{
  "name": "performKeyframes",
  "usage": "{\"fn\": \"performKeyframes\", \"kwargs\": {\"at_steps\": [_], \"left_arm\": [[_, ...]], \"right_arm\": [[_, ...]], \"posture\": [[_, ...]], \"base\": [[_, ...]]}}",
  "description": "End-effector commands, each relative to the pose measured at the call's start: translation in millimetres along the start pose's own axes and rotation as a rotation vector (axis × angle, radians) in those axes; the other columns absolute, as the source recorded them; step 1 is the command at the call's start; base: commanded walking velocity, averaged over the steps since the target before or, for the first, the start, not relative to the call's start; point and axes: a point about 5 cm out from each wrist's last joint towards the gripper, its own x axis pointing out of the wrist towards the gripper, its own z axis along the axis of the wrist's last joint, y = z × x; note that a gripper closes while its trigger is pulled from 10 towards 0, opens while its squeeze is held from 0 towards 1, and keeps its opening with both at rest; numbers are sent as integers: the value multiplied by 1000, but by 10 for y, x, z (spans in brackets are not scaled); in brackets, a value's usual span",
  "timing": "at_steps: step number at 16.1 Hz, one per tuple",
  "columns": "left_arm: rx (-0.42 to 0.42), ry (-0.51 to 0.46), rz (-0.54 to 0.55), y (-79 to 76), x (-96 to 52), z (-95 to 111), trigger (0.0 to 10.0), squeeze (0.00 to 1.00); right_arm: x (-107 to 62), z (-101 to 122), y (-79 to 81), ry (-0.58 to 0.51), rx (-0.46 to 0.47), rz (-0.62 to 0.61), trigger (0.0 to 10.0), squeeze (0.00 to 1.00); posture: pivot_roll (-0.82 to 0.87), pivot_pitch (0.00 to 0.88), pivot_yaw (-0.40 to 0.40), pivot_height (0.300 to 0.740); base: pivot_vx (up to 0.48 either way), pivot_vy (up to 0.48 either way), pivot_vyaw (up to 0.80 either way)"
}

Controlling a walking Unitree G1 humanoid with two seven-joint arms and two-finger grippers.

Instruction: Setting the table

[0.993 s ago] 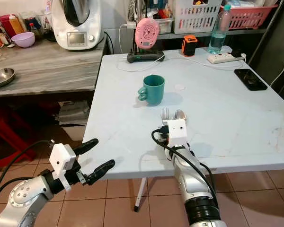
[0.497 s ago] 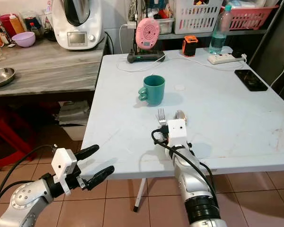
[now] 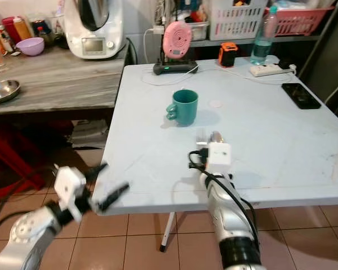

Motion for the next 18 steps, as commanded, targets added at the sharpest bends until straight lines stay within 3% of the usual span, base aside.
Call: {"fn": "performKeyframes", "kwargs": {"at_steps": [1, 3, 5, 6, 11, 18], "left_arm": [[17, 26, 112, 109, -1, -34, 10000, 0], [0, 51, 262, 203, 47, -120, 10000, 0], [-14, 47, 298, 216, 72, -144, 10000, 0], [-33, 35, 330, 222, 123, -154, 10000, 0], [-62, 18, 361, 254, 255, -175, 10000, 0], [-66, -4, 362, 240, 308, -200, 10000, 0]], "right_arm": [[-64, -90, -91, 28, 40, -51, 0, 0], [-157, -35, -136, -28, 44, -86, 0, 0], [-212, -11, -126, -57, 32, -72, 0, 0], [-284, 27, -116, -97, 27, -61, 10000, 0], [-417, 158, -102, -213, 35, -45, 10000, 0], [-452, 193, -81, -234, 33, -5, 10000, 0]], "posture": [[52, 0, 69, 740], [47, 0, 56, 740], [41, 0, 53, 740], [33, 0, 47, 740], [9, 0, 40, 740], [7, 0, 32, 740]], "base": [[0, 0, 0], [0, 0, 0], [0, 0, 0], [0, 0, 0], [0, 0, 0], [0, 265, -610]]}}
